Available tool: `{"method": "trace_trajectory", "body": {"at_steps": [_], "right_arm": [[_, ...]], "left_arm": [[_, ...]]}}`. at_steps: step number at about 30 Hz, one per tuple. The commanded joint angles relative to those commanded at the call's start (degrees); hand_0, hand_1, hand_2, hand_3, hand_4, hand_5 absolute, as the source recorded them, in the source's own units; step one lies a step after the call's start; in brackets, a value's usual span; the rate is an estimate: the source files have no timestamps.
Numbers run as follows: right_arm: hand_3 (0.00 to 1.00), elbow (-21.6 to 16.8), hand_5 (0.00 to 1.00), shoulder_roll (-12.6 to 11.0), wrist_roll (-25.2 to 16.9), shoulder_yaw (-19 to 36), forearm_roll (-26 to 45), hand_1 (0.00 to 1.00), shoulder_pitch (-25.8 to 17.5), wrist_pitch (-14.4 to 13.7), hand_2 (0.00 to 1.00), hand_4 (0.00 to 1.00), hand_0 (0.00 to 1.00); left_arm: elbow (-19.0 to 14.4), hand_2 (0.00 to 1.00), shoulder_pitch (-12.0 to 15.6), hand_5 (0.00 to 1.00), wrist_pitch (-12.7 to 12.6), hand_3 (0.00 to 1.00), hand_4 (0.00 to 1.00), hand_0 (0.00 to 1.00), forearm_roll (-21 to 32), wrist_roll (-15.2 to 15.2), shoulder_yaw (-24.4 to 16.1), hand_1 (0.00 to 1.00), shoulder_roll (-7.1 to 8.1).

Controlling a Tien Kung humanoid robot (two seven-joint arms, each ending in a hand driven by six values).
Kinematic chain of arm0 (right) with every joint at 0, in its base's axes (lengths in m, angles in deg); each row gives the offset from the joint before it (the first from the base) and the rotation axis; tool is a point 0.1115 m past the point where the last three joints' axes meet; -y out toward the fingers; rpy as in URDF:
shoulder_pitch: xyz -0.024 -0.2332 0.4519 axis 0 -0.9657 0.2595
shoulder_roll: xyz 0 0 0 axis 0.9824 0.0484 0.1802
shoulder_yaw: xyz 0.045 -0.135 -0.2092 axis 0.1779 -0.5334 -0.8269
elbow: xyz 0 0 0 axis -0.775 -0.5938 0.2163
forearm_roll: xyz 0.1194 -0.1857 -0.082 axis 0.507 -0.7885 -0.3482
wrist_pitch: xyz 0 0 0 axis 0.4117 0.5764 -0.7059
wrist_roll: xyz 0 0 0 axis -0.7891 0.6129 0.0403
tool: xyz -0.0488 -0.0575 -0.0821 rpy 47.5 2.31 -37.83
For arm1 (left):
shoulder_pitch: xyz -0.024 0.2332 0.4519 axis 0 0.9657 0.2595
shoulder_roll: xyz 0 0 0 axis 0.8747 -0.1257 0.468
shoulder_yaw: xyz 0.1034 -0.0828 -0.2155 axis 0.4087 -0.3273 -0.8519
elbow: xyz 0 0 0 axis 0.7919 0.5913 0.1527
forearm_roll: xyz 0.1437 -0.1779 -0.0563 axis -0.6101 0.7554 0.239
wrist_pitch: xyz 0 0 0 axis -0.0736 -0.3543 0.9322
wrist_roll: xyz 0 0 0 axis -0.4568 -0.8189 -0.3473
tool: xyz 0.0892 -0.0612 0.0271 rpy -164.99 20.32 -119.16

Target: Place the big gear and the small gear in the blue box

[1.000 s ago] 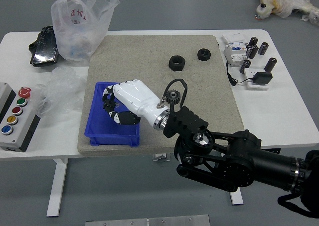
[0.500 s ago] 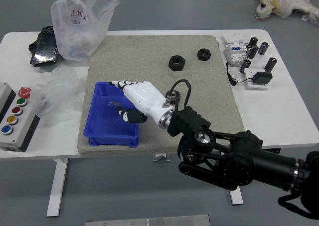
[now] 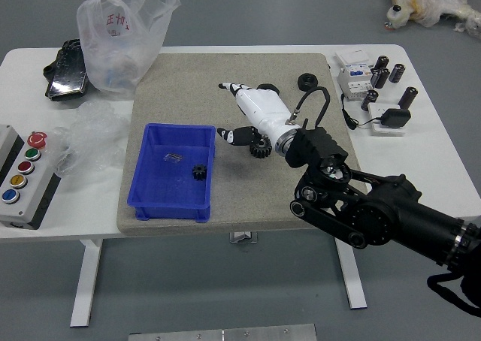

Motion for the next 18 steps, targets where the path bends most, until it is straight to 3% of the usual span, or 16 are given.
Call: {"method": "trace_trajectory", "body": {"at_steps": [9,18], "right_arm": [[0.904,8.2,0.320,0.7,0.1,-3.9,2.3,0.746,0.8,2.3,0.871,0.796,0.398],[0.884,10.4,0.315,0.6,0.4,-7.0,5.2,0.724,0.8,3.7,0.814,0.787,0.400]], "left_arm": [[0.0,0.514,-0.2,0.520,0.1,0.710,0.717,0.703,0.0,-0.1,0.1,0.479,-0.15],[0.0,0.515,-0.2,0.520,0.1,0.710,0.717,0.703,-0.1,-0.1,0.1,0.480,-0.10]]}}
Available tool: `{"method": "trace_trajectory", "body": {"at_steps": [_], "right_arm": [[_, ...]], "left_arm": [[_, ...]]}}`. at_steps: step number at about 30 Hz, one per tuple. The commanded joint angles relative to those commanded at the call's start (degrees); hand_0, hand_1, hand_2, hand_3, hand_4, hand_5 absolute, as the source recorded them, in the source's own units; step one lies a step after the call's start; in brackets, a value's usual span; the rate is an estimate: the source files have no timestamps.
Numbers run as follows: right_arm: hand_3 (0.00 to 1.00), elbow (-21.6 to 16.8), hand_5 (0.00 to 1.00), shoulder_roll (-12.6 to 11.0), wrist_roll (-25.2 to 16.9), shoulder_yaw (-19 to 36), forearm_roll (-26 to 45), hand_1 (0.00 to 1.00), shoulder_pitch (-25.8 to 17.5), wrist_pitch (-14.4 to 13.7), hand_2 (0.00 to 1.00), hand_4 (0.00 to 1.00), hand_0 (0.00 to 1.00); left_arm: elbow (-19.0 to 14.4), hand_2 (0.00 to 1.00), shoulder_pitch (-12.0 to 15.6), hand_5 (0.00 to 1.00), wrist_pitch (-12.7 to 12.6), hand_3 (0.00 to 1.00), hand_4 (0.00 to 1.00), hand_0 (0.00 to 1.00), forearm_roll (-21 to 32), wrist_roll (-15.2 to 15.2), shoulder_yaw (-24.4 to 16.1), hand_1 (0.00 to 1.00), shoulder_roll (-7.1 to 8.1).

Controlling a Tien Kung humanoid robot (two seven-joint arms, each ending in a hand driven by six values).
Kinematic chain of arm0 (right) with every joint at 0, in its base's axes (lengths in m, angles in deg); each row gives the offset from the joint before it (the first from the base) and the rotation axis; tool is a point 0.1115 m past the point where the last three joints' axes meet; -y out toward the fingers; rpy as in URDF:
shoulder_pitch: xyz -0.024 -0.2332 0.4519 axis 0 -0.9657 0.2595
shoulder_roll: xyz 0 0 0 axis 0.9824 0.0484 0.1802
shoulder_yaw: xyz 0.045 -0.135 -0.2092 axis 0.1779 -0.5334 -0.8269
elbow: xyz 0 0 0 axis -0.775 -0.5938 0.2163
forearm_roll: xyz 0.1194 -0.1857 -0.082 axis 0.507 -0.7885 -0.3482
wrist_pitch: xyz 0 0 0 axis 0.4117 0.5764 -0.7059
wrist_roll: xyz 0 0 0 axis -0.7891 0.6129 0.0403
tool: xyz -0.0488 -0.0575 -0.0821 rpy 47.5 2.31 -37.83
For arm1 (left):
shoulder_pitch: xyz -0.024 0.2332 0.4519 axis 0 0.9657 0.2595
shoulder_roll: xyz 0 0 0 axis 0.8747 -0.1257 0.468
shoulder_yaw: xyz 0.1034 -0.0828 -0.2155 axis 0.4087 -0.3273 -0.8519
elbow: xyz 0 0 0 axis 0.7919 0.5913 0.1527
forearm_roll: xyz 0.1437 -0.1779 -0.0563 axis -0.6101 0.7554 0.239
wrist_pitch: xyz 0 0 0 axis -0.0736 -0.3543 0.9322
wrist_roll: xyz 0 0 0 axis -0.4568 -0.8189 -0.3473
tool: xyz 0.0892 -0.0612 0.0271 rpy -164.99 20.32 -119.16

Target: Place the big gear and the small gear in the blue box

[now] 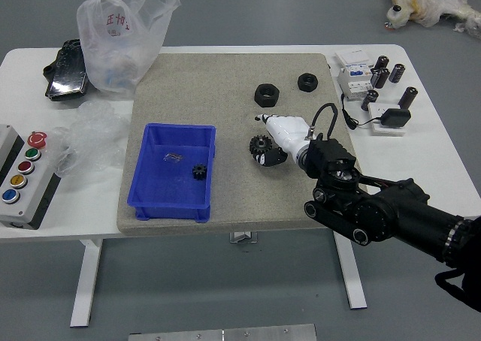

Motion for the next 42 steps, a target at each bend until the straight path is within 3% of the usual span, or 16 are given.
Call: {"method": "trace_trajectory", "body": {"at_steps": [1,2,7,8,13,14,16,20,25,26,31,32,37,38,42], "right_arm": [[0.884,0.1,0.315,0.1,0.0,-0.4,0.4,0.724,-0.1,-0.1,0.814,0.787,0.400],[0.637,0.2,0.216,0.2,0.0,-0.8,0.7,0.617,-0.1,-0.3,0.565,0.433,0.367],[0.637,0.5,0.216,0.5,-0.2,-2.4,1.7,0.617,-0.4,-1.9,0.565,0.433,0.367],[0.427,0.6,0.002,0.5,-0.3,-2.6,1.8,0.494,-0.4,-2.2,0.355,0.186,0.305],[0.427,0.8,0.002,0.2,-1.1,-2.8,2.0,0.494,-0.7,-4.4,0.355,0.186,0.305],[0.375,0.6,0.059,0.1,-1.3,-2.5,1.9,0.468,-0.7,-4.8,0.297,0.170,0.296],[0.375,0.0,0.059,-0.3,-1.7,-1.5,1.4,0.468,-0.8,-5.4,0.297,0.170,0.296],[0.368,-3.6,0.020,-1.6,-1.5,2.2,-1.8,0.465,-1.5,-6.0,0.289,0.133,0.295],[0.368,-10.8,0.020,-3.1,-0.8,6.6,-7.1,0.465,-2.4,-6.2,0.289,0.133,0.295],[0.383,-12.3,0.002,-3.2,-0.7,6.9,-8.1,0.477,-2.5,-6.2,0.339,0.169,0.324],[0.383,-20.3,0.002,-1.7,-0.4,4.4,-12.0,0.477,-2.4,-5.5,0.339,0.169,0.324],[0.585,-21.6,0.156,-1.2,-0.4,3.7,-12.5,0.625,-2.4,-5.4,0.658,0.048,0.405],[0.585,-25.4,0.156,1.3,-0.5,0.8,-13.3,0.625,-2.5,-4.8,0.658,0.048,0.405],[0.719,-25.5,0.214,1.6,-0.5,0.4,-13.3,0.723,-2.6,-4.7,0.812,0.308,0.416],[0.719,-25.2,0.214,2.1,0.1,-0.4,-13.5,0.723,-2.6,-4.3,0.812,0.308,0.416]], "left_arm": [[0.0,0.515,0.0,0.520,0.0,0.710,0.717,0.703,0.1,0.0,0.1,0.480,-0.01],[0.0,0.515,0.0,0.520,0.0,0.710,0.717,0.703,0.1,-0.1,0.2,0.480,-0.02],[0.0,0.515,-0.1,0.520,0.0,0.710,0.717,0.703,0.4,-0.2,0.5,0.480,-0.08],[0.0,0.515,-0.1,0.519,0.0,0.710,0.717,0.703,0.3,-0.2,0.5,0.480,-0.09],[0.1,0.515,-0.1,0.519,-0.1,0.710,0.717,0.703,0.3,-0.3,0.5,0.480,-0.04],[0.1,0.517,-0.1,0.521,-0.1,0.712,0.717,0.703,0.3,-0.3,0.5,0.480,-0.02],[0.1,0.517,-0.1,0.521,-0.1,0.712,0.717,0.703,0.3,-0.3,0.5,0.480,0.00],[0.1,0.518,0.0,0.522,-0.2,0.712,0.717,0.703,0.6,-0.4,0.7,0.480,-0.05],[0.1,0.518,0.2,0.522,-0.2,0.712,0.717,0.703,0.6,-0.3,0.5,0.480,-0.10],[0.1,0.516,0.2,0.523,-0.2,0.712,0.718,0.703,0.5,-0.3,0.5,0.481,-0.09],[0.0,0.516,0.1,0.523,-0.2,0.712,0.718,0.703,0.7,-0.3,0.7,0.481,-0.13],[0.0,0.517,0.0,0.526,-0.1,0.712,0.717,0.703,0.8,-0.3,0.8,0.481,-0.15],[-0.1,0.517,0.1,0.526,0.0,0.712,0.717,0.703,0.5,-0.1,0.6,0.481,-0.23],[-0.1,0.518,0.1,0.529,0.0,0.713,0.719,0.703,0.4,-0.1,0.4,0.481,-0.23],[-0.1,0.518,0.3,0.529,0.1,0.713,0.719,0.703,0.0,0.2,0.0,0.481,-0.15]]}}
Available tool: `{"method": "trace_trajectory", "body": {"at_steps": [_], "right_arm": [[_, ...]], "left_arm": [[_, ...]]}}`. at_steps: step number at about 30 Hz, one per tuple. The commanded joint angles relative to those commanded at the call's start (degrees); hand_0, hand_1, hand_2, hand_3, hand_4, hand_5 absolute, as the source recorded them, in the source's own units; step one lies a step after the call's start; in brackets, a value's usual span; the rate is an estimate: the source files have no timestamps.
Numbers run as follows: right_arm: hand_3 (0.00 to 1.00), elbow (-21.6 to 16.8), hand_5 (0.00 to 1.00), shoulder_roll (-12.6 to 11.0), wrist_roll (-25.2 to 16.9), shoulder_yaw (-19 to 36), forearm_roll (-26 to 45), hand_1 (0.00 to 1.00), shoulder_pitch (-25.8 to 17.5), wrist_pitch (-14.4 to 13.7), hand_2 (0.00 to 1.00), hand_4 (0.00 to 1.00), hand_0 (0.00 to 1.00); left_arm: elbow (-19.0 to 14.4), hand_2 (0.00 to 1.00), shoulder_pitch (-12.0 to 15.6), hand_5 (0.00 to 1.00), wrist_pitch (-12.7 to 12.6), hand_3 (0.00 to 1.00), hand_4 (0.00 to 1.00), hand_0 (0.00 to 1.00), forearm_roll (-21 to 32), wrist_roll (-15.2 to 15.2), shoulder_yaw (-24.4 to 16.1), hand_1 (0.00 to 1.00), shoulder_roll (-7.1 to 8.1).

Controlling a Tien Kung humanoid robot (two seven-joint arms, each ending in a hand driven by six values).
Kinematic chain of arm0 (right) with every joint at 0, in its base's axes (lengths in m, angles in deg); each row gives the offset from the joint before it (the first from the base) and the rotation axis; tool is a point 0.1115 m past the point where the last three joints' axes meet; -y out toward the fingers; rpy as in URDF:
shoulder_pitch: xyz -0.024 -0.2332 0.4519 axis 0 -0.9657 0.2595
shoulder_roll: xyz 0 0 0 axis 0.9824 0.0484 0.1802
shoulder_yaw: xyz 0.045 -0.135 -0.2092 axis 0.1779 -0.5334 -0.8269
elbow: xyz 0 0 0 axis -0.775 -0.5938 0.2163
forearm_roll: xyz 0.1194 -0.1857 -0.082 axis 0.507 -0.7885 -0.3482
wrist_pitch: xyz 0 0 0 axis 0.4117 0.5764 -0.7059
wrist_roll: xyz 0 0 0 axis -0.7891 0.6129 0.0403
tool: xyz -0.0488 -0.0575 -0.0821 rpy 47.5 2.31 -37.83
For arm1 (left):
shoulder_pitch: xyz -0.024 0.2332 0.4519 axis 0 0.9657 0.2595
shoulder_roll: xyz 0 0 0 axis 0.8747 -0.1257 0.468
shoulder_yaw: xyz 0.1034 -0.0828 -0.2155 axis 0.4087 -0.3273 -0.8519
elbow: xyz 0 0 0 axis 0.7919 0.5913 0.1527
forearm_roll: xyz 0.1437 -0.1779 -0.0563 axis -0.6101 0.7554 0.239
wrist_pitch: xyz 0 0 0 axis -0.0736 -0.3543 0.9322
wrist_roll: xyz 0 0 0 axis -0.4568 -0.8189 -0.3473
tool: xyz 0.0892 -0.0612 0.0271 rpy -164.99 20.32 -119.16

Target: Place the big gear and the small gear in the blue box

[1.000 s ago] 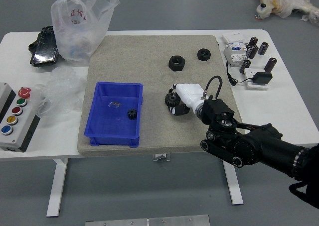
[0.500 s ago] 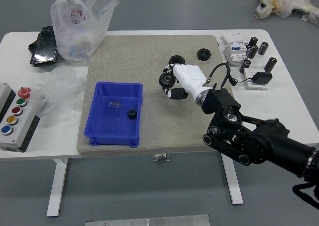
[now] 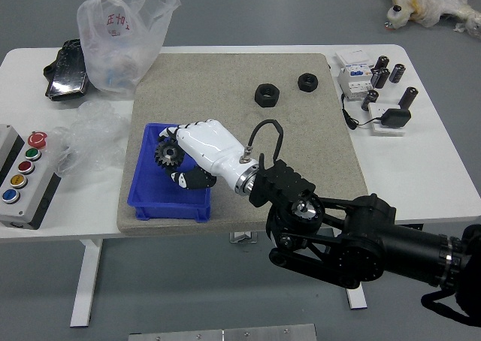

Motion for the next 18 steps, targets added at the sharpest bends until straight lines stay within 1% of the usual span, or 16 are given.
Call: {"method": "trace_trajectory", "body": {"at_steps": [1,2,6,7,11,13,14,15,18], "right_arm": [[0.719,0.1,0.214,0.1,0.2,0.0,-0.1,0.723,0.0,0.1,0.812,0.308,0.416],[0.950,0.3,0.313,0.2,0.7,0.0,-0.3,0.847,-0.1,0.4,0.947,0.673,0.457],[0.950,0.8,0.313,0.4,1.6,0.0,-0.5,0.847,-0.1,1.1,0.947,0.673,0.457],[0.998,0.8,0.323,0.4,1.8,0.1,-0.5,0.875,-0.2,1.2,0.993,0.777,0.465],[0.998,0.8,0.323,0.1,1.7,1.0,-0.2,0.875,-0.4,0.8,0.993,0.777,0.465],[0.998,0.4,0.323,-0.4,1.0,2.5,0.8,0.875,-0.7,-0.2,0.993,0.777,0.465],[0.982,0.1,0.369,-0.7,0.6,3.4,1.4,0.846,-0.9,-0.7,0.960,0.814,0.448],[0.982,-0.4,0.369,-1.1,0.1,4.4,2.2,0.846,-1.2,-1.4,0.960,0.814,0.448],[0.982,-2.1,0.369,-3.2,-2.7,8.5,6.1,0.846,-2.8,-4.0,0.960,0.814,0.448]], "left_arm": [[0.0,0.518,0.0,0.529,0.0,0.713,0.719,0.703,-0.1,0.0,-0.1,0.481,0.00],[0.0,0.518,0.0,0.528,0.0,0.713,0.719,0.703,-0.1,0.1,-0.2,0.481,-0.02],[-0.1,0.518,0.0,0.528,0.1,0.713,0.719,0.703,-0.3,0.2,-0.3,0.481,-0.07],[-0.1,0.517,0.0,0.530,0.1,0.713,0.720,0.703,-0.3,0.3,-0.4,0.481,-0.07],[-0.1,0.517,0.0,0.530,0.1,0.713,0.720,0.703,-0.2,0.2,-0.3,0.481,-0.02],[0.0,0.517,0.0,0.530,0.0,0.713,0.720,0.703,-0.2,0.2,-0.3,0.481,0.00],[0.0,0.518,0.0,0.532,0.0,0.714,0.722,0.703,-0.2,0.1,-0.3,0.481,0.00],[0.0,0.518,0.0,0.532,0.0,0.714,0.722,0.703,-0.1,0.1,-0.2,0.481,-0.01],[0.0,0.518,0.0,0.532,-0.1,0.714,0.722,0.703,0.4,0.0,0.2,0.481,-0.08]]}}
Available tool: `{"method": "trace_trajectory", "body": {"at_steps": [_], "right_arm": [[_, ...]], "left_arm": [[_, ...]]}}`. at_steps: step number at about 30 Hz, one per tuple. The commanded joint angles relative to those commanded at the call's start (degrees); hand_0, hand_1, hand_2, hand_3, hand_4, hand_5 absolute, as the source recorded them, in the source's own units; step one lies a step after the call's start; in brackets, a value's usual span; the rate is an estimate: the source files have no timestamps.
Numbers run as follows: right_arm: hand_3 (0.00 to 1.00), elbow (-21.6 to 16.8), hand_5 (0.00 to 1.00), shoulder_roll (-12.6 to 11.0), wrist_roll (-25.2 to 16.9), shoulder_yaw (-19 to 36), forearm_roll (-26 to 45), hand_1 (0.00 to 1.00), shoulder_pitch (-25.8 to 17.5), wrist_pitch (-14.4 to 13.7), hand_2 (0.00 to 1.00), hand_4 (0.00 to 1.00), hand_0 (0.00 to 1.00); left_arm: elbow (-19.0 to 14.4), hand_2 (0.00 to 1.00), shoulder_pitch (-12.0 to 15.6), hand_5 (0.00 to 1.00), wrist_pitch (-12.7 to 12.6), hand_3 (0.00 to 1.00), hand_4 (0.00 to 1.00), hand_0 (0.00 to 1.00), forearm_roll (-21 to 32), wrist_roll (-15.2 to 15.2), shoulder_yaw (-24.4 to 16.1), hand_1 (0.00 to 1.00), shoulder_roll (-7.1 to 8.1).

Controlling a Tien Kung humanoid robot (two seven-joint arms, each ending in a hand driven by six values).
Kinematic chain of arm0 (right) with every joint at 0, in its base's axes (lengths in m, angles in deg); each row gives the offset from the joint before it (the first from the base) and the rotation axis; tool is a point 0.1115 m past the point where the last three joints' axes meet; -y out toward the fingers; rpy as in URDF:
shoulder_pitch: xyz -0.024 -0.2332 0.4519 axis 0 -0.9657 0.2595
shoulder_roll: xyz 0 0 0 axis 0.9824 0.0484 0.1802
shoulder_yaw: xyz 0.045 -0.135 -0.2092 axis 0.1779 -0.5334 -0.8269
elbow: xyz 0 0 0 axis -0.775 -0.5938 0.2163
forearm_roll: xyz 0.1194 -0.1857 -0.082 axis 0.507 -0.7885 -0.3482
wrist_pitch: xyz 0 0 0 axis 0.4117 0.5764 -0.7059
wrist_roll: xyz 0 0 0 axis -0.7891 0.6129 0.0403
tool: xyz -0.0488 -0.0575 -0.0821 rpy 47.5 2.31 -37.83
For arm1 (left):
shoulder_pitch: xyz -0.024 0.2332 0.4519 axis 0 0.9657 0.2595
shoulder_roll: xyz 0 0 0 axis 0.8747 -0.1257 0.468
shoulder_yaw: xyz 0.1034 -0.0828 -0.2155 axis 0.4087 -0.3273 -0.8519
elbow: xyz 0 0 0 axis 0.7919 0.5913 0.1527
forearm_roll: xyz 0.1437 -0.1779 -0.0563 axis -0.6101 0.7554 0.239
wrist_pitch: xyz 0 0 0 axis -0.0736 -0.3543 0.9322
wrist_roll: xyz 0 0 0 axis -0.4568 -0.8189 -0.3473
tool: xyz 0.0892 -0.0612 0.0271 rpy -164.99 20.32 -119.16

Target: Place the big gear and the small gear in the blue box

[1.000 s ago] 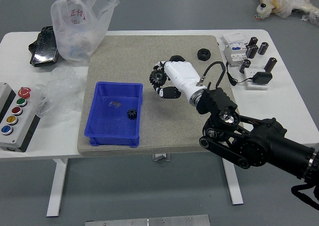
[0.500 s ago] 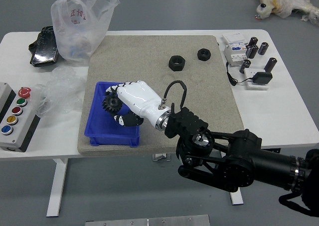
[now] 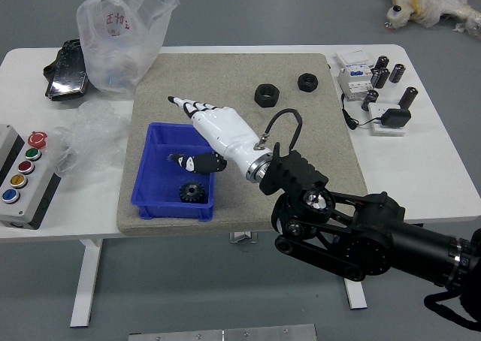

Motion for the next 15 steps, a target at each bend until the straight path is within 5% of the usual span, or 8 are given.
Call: {"method": "trace_trajectory", "body": {"at_steps": [1,7,8,15], "right_arm": [[0.879,-0.5,0.372,-1.0,-1.4,1.8,1.8,0.780,-0.8,-0.8,0.866,0.783,0.452],[0.879,0.3,0.372,-5.4,-9.0,11.0,12.2,0.780,-5.9,-3.0,0.866,0.783,0.452],[0.817,0.8,0.370,-6.1,-10.7,12.8,14.6,0.746,-7.0,-3.0,0.796,0.765,0.465],[0.775,1.7,0.412,-10.2,-22.4,25.4,30.3,0.716,-15.4,-0.3,0.773,0.773,0.473]], "left_arm": [[0.0,0.518,0.0,0.533,-0.1,0.713,0.722,0.703,0.2,-0.1,0.2,0.481,-0.03],[0.1,0.518,0.2,0.533,-0.3,0.713,0.722,0.703,1.2,-0.4,0.9,0.481,-0.13],[0.1,0.519,0.2,0.532,-0.3,0.713,0.722,0.703,1.3,-0.4,1.0,0.481,-0.15],[0.4,0.520,0.0,0.532,-0.6,0.713,0.721,0.703,2.4,-1.4,2.1,0.481,-0.32]]}}
